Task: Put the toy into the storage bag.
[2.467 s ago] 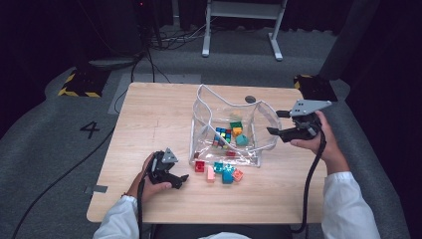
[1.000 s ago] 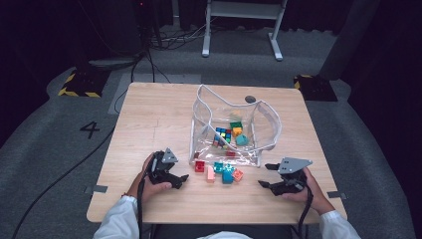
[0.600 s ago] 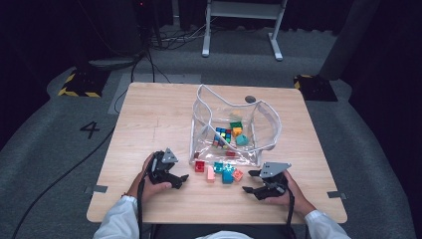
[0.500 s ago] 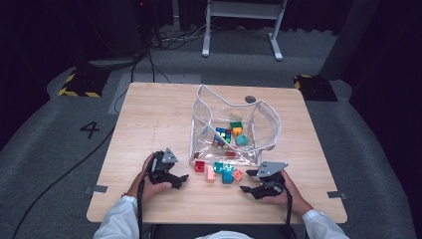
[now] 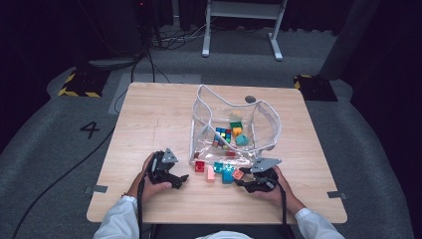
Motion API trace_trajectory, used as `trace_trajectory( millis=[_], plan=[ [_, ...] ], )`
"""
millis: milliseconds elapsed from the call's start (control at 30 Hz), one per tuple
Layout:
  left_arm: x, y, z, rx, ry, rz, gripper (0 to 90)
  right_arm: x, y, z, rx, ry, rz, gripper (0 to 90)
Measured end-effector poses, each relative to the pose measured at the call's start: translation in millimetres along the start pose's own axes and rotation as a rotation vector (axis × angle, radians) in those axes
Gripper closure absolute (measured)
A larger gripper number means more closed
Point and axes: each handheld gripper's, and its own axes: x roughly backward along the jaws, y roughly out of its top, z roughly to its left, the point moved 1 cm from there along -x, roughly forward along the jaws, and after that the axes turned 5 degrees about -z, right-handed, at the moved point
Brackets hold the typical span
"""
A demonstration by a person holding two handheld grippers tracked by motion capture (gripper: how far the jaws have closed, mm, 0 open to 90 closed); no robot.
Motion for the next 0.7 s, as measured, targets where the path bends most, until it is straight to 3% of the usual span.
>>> trace_trajectory(
  millis=[133, 167, 433, 533, 700],
  plan=[
    [0.1, 0.0, -0.1, 0.001, 0.0, 0.001, 5.2, 1.3, -0.2, 1.8, -0.013, -0.005, 0.008, 58.4],
    [0.0, 0.0, -0.1, 0.001, 0.0, 0.001, 5.3, 0.7, -0.2, 0.8, 0.006, 0.002, -0.005, 58.7],
    [0.0, 0.0, 0.0, 0.0, 0.0, 0.0, 5.3, 7.0, -4.3, 1.0, 0.024, -0.004, -0.01, 59.1],
    [-0.1, 0.0, -0.1, 0.001, -0.003, 0.0, 5.3, 13.1, -7.1, 1.8, -0.011, 0.001, 0.004, 59.1],
    [0.0, 0.0, 0.0, 0.0, 0.0, 0.0, 5.3, 24.1, -7.7, -2.7, -0.006, -0.005, -0.003, 59.2]
  ],
)
